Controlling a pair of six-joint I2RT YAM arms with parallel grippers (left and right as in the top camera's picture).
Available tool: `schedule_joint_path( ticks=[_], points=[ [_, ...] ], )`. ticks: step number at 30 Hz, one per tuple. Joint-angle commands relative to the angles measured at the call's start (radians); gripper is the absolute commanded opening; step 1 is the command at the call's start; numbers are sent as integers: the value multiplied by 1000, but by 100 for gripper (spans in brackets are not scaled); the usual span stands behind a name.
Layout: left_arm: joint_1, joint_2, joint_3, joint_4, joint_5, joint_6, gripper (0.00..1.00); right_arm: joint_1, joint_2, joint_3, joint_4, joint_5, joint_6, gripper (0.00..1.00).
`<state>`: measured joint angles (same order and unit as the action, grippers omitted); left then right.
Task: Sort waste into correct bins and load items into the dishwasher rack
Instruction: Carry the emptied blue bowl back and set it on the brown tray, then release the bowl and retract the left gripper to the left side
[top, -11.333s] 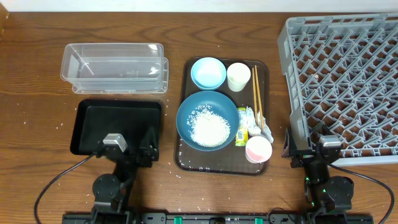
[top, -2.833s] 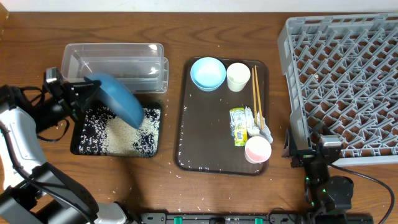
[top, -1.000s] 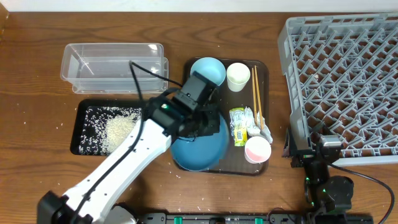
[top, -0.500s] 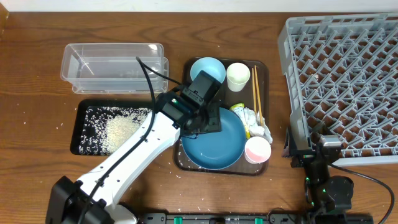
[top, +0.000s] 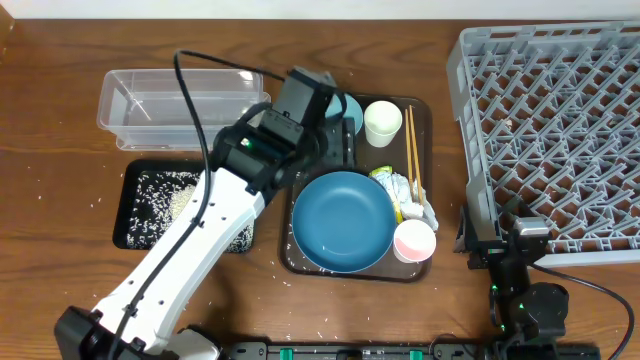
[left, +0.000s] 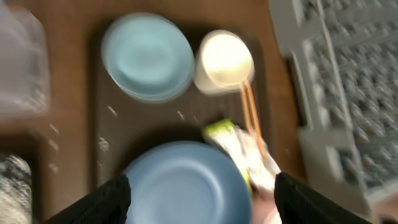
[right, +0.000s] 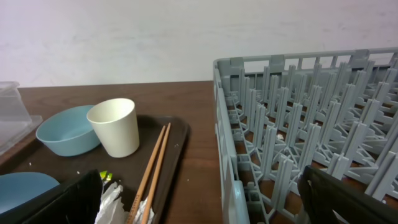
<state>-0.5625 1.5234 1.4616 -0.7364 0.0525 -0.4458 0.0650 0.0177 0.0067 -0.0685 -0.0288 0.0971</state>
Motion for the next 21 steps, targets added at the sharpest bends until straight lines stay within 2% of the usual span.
schedule_joint_path(
  ticks=[1, 3, 7, 11, 18, 21],
  points=[
    [1, 67, 14, 53, -196, 43, 76, 6, -3, -1, -4, 2, -9, 99],
    [3, 113, 14, 112, -232, 63, 76, 6, -3, -1, -4, 2, -9, 99],
    [0, 220, 14, 224, -229, 193, 76, 6, -3, -1, -4, 2, -9, 99],
    [3, 305, 14, 257, -230, 279, 76, 6, -3, -1, -4, 2, -9, 99],
    [9, 321, 14, 268, -238, 281, 76, 6, -3, -1, -4, 2, -9, 99],
    [18, 277, 14, 257, -337, 280, 76, 6, -3, -1, -4, 2, -9, 99]
  ],
)
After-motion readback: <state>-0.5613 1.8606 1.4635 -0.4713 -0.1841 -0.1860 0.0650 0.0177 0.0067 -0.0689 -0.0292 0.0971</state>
